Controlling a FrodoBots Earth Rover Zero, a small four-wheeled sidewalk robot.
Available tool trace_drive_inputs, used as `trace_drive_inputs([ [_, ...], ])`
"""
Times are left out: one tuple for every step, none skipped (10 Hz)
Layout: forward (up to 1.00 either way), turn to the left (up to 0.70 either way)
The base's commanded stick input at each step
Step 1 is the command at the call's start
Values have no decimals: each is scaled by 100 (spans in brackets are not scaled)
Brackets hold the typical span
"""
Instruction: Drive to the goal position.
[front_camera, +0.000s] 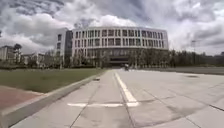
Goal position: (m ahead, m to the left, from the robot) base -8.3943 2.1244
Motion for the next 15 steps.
trace_drive_inputs([
  [70,8],
  [70,-16],
  [70,-35],
  [70,-35],
  [70,-18],
  [70,2],
  [70,0],
  [70,0],
  [70,0],
  [70,0],
  [70,0],
  [70,0],
  [70,0],
  [70,0],
  [70,0],
])
